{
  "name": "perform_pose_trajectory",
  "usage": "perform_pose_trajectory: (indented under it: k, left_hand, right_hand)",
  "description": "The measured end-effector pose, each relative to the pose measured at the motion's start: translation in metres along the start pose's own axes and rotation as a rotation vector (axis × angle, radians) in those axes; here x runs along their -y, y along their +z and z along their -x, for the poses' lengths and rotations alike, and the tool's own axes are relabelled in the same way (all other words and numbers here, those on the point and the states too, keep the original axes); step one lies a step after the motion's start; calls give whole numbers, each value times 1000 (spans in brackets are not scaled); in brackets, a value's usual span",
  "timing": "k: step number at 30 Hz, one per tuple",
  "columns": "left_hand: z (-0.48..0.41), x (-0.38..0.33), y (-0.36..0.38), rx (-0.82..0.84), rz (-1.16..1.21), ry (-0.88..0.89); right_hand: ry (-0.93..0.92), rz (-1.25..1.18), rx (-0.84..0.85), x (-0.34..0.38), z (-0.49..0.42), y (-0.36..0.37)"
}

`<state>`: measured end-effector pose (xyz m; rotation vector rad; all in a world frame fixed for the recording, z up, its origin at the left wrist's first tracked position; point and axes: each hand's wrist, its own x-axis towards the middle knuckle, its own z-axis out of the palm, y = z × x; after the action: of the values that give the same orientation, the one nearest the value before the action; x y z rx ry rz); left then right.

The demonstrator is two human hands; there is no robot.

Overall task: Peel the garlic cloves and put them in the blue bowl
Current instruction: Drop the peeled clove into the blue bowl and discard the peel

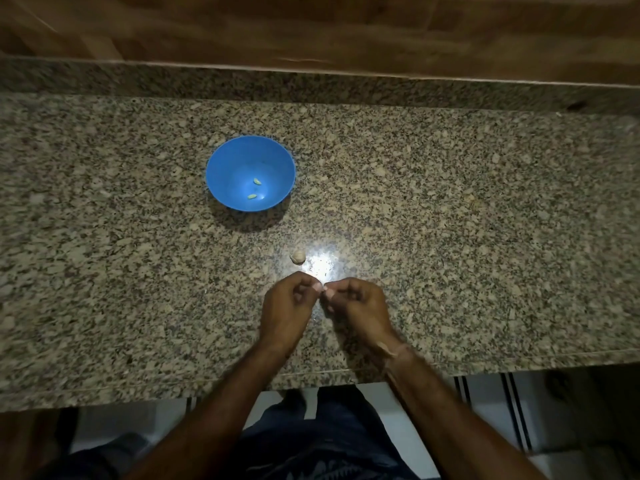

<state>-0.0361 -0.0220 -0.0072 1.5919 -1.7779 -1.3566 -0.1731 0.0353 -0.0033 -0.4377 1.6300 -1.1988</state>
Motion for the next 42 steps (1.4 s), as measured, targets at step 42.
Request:
perform_pose_trajectory:
  k: [42]
  left_hand:
    - [7,-26,-8,41,32,82]
  right_hand:
    - [-206,455,138,21,5,15]
